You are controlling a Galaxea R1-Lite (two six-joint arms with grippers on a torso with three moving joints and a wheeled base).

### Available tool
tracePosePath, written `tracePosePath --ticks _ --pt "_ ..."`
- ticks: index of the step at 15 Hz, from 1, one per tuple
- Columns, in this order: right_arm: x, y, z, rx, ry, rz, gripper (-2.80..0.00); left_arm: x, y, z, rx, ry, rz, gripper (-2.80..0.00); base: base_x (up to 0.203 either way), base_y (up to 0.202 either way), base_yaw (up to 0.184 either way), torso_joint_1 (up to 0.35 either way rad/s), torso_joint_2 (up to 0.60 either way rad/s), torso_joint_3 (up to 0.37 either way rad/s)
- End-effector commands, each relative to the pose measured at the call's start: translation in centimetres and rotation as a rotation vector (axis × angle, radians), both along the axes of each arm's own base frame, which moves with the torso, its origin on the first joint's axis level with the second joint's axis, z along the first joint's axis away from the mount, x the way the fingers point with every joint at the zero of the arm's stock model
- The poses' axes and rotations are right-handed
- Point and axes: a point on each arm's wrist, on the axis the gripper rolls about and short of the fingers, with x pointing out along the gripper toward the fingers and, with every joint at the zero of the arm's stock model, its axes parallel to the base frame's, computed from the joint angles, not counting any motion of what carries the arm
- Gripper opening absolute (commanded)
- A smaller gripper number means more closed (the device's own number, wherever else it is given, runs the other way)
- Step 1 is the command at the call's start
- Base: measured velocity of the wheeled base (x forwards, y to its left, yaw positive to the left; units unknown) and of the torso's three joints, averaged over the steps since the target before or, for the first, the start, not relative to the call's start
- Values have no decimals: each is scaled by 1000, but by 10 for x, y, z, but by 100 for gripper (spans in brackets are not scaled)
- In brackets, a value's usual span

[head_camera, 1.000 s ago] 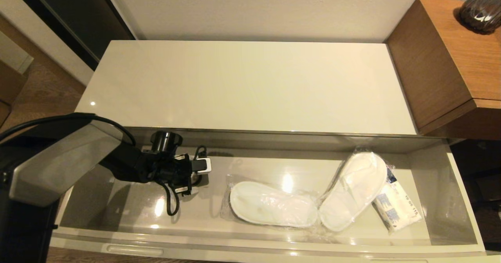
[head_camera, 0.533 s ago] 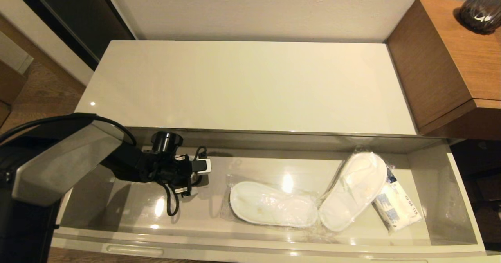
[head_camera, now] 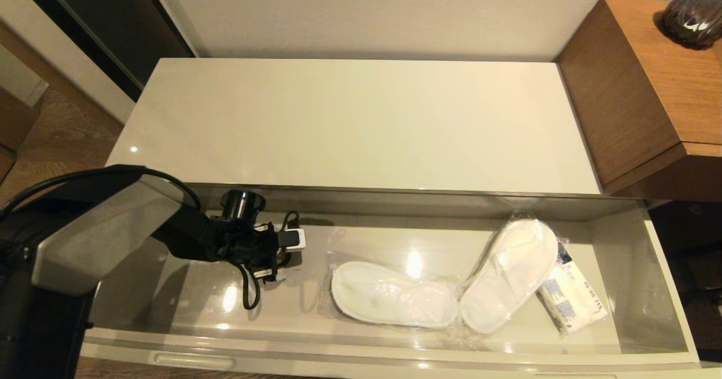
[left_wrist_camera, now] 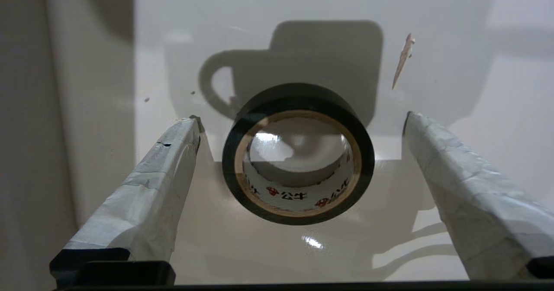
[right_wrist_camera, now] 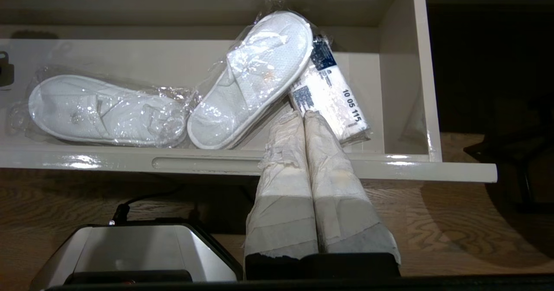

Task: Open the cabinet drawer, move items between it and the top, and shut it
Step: Take out the adhesive tape from the drawer

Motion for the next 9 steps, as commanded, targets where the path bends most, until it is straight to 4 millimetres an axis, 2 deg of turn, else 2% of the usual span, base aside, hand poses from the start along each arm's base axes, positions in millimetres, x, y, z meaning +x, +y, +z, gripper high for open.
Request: tracePosePath --ticks 1,4,5,9 --pt "0 0 0 -1 3 1 -280 2 0 -4 5 4 -4 0 0 0 0 0 0 0" --pt "0 0 0 -1 2 1 -280 2 0 -4 5 4 -4 0 0 0 0 0 0 0" --pt "0 0 0 -1 2 1 -280 3 0 -3 4 -4 -4 -280 0 0 0 0 0 0" --pt "0 0 0 -1 2 1 -280 3 2 2 3 -16 -2 -280 0 0 0 0 0 0"
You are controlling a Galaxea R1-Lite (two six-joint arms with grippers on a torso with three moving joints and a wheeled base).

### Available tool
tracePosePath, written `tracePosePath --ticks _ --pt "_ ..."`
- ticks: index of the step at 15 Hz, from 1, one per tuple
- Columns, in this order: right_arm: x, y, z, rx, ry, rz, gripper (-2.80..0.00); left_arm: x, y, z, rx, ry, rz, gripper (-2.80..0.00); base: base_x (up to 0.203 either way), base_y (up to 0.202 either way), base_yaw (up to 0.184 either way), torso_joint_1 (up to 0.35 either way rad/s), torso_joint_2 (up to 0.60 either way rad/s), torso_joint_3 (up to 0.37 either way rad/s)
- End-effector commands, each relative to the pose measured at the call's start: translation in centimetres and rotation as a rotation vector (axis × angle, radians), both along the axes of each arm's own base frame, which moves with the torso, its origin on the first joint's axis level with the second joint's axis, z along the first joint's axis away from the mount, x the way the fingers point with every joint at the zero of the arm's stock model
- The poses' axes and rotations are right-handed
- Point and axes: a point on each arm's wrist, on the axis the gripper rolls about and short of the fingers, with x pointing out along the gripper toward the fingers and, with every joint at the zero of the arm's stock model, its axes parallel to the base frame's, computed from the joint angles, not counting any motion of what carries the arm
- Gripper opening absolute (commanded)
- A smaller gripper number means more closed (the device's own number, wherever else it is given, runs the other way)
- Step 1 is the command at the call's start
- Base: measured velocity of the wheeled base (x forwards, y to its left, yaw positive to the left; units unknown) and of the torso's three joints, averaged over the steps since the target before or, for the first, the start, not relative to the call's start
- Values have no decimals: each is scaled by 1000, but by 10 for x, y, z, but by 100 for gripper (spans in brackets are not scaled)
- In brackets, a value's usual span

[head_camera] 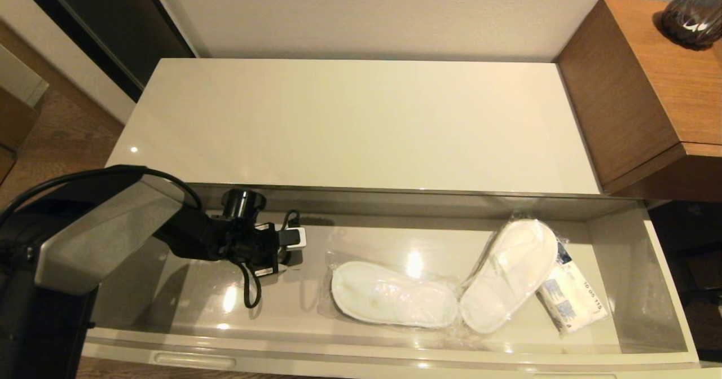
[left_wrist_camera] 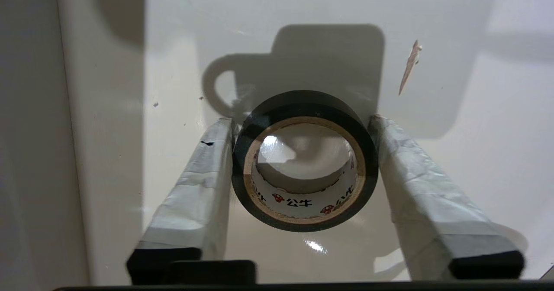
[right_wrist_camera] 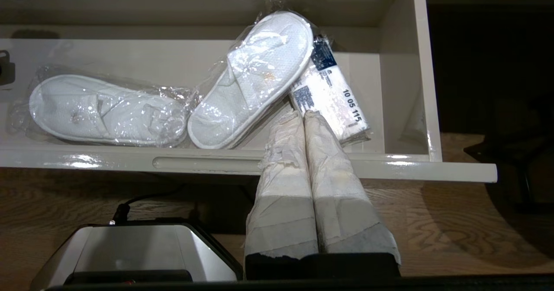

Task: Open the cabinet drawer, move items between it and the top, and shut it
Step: Take out the adhesive tape from the drawer

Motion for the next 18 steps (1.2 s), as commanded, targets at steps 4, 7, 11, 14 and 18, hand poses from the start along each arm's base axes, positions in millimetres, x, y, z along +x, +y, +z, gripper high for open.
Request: tracePosePath --ticks 4,7,11,14,18 --pt "0 0 0 0 3 0 -280 -1 1 2 4 -5 -7 -280 0 0 0 0 0 0" --pt "0 0 0 0 2 0 -280 -4 2 6 4 -11 -7 -280 0 0 0 0 0 0" --pt "0 0 0 0 3 0 -280 -12 7 18 1 -27 -3 -280 0 0 0 0 0 0" --pt "0 0 0 0 2 -1 -280 -23 9 24 0 -20 -4 -280 0 0 0 0 0 0" --pt "0 0 0 0 3 0 -280 -34 10 36 -7 -31 -8 -280 0 0 0 0 0 0"
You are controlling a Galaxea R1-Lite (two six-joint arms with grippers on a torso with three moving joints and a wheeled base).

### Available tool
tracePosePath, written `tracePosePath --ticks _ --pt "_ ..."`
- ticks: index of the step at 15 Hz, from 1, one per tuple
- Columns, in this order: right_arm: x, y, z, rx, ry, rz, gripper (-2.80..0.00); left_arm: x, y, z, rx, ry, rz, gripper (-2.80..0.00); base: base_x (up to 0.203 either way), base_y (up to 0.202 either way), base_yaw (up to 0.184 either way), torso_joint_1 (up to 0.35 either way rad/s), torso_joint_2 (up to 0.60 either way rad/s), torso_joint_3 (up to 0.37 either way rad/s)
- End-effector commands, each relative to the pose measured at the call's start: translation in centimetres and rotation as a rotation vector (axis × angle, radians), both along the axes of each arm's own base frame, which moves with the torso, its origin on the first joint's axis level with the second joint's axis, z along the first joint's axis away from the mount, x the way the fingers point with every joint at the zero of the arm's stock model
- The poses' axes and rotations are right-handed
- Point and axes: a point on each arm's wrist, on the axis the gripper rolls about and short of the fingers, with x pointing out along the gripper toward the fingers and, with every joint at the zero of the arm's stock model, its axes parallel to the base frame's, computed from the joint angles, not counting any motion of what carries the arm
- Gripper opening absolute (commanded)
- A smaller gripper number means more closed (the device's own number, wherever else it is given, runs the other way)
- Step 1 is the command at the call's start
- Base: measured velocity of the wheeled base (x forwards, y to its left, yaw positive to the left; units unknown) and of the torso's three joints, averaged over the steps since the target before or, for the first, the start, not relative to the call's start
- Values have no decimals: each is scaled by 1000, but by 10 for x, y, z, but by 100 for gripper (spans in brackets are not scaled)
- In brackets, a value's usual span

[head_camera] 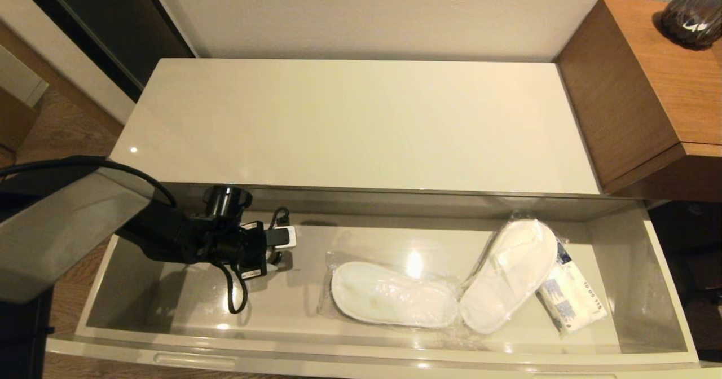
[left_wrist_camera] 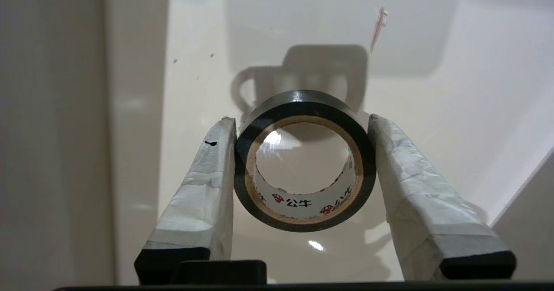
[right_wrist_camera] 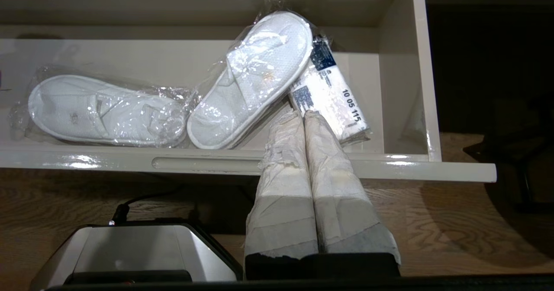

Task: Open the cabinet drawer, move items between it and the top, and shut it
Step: Take out the adhesive tape from the drawer, then place the adhesive tape on the table

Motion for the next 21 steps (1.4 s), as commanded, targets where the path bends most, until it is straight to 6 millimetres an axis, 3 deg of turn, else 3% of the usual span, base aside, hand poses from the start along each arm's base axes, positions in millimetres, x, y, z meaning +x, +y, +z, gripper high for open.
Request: tracePosePath --ticks 1,6,13,16,19,21 --pt "0 0 0 0 3 1 -280 -6 1 10 2 -20 -5 -280 0 0 0 0 0 0" --pt "0 0 0 0 2 1 -280 -24 7 24 -6 -25 -1 -280 0 0 0 0 0 0" --pt "0 0 0 0 2 1 -280 -70 18 60 -15 -73 8 -280 0 0 0 0 0 0" --pt "0 0 0 0 2 1 -280 -92 24 92 -31 -165 21 -280 0 0 0 0 0 0" --pt "0 0 0 0 3 1 -280 -97 29 121 -44 -263 39 -280 0 0 0 0 0 0" --pt "0 0 0 0 2 1 -280 -103 34 162 -38 -411 79 -280 0 0 0 0 0 0"
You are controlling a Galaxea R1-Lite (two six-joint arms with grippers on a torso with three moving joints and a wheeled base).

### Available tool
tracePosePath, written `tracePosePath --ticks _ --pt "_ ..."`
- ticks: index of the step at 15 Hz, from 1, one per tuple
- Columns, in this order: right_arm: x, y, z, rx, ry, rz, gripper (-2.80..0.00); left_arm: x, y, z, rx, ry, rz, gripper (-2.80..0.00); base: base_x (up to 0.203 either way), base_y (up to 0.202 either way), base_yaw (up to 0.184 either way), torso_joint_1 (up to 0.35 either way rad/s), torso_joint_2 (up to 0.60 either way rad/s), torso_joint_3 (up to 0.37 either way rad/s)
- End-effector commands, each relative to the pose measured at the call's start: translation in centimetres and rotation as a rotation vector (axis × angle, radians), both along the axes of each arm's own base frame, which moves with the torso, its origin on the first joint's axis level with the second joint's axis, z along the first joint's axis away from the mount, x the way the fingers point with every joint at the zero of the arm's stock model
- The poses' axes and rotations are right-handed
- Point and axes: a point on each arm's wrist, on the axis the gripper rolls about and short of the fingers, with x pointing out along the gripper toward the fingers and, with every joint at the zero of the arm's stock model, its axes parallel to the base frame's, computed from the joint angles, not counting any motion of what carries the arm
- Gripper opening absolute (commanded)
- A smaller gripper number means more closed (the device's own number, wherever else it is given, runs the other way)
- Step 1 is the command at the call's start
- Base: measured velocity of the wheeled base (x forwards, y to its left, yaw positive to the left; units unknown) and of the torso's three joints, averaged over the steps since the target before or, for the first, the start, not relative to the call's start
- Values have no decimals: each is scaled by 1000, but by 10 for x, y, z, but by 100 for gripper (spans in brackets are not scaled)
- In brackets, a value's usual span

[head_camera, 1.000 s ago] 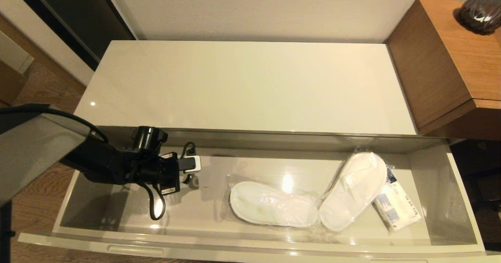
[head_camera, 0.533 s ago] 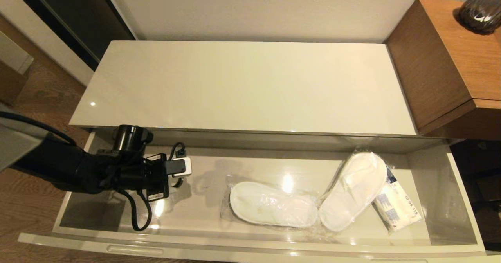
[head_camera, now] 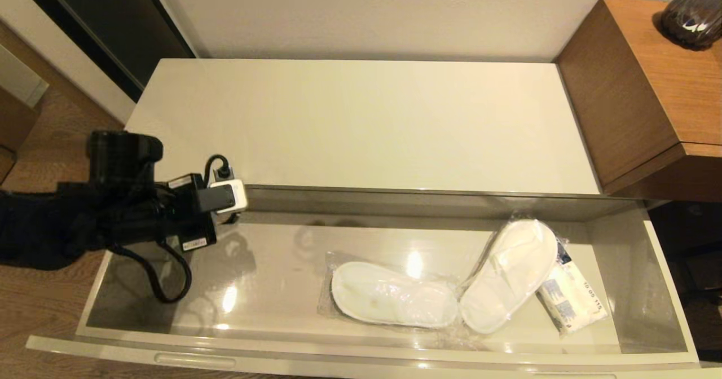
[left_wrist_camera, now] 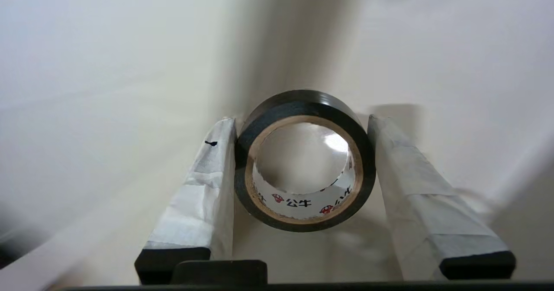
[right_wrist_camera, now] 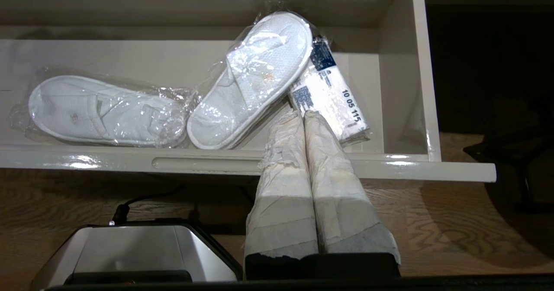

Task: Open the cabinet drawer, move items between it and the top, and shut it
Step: Place the adhesive tape on the table

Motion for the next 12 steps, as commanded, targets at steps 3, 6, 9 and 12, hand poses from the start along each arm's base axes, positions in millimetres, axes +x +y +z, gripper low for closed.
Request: tracePosePath --ticks 3,6,9,12 --pt "0 0 0 -1 3 -1 -280 -13 4 75 -48 -251 60 -280 0 0 0 0 0 0" --pt "0 0 0 -1 1 0 -280 -12 2 117 -180 -361 99 -280 0 0 0 0 0 0" --pt "0 0 0 -1 2 0 -280 10 -9 120 -343 -306 177 -280 0 0 0 0 0 0" --pt "0 0 0 -1 2 0 -280 40 -22 110 -444 -196 217 -280 0 0 0 0 0 0"
